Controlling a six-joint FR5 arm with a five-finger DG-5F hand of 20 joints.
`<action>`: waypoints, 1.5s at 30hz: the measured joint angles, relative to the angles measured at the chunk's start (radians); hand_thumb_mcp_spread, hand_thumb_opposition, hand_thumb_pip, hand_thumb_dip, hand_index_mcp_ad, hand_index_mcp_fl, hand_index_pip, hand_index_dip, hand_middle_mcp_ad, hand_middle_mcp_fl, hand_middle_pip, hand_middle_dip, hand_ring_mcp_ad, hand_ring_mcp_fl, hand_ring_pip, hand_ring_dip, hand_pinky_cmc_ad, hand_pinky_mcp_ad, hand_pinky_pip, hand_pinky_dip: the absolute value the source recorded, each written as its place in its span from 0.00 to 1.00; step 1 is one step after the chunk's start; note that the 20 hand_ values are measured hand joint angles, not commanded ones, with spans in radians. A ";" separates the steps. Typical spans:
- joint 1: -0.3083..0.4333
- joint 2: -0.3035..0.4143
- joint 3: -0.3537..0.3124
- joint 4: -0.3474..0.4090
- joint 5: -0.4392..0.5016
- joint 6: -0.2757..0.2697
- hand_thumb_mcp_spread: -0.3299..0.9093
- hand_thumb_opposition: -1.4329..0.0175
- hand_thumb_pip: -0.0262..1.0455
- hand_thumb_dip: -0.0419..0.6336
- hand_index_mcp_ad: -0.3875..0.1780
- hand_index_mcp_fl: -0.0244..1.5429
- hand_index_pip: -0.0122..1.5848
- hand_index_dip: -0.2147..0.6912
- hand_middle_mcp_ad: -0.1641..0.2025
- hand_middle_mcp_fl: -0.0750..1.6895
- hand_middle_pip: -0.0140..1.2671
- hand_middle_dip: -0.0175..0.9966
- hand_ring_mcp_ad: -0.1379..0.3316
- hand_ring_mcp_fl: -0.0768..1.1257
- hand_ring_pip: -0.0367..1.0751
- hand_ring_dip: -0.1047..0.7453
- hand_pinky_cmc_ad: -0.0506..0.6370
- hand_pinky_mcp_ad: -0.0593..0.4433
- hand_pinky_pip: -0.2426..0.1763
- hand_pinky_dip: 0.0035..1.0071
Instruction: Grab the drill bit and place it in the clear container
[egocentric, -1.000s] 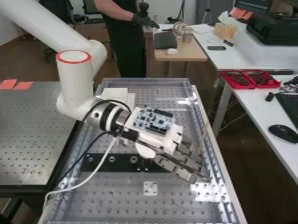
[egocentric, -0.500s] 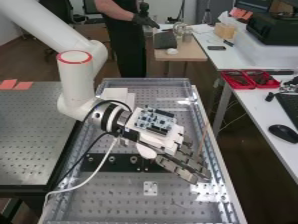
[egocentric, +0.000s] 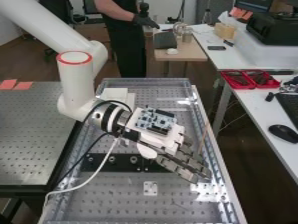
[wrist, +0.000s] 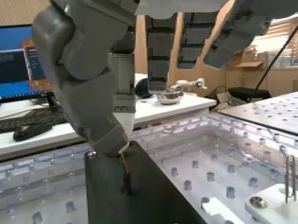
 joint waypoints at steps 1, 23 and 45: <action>0.000 0.000 -0.001 0.001 0.001 0.000 0.72 0.36 0.55 0.51 0.44 0.33 0.86 0.60 0.53 0.23 0.11 0.27 0.44 0.13 0.13 0.18 0.58 0.35 0.52 0.15; 0.000 0.081 0.003 0.001 0.002 -0.003 0.81 0.35 0.43 0.51 0.44 0.48 0.72 0.55 0.54 0.27 0.11 0.27 0.48 0.18 0.14 0.18 0.60 0.35 0.52 0.15; 0.112 0.337 -0.097 -0.035 -0.195 0.046 0.83 0.32 0.43 0.51 0.44 0.58 0.59 0.59 0.55 0.28 0.11 0.27 0.47 0.19 0.14 0.19 0.60 0.35 0.52 0.15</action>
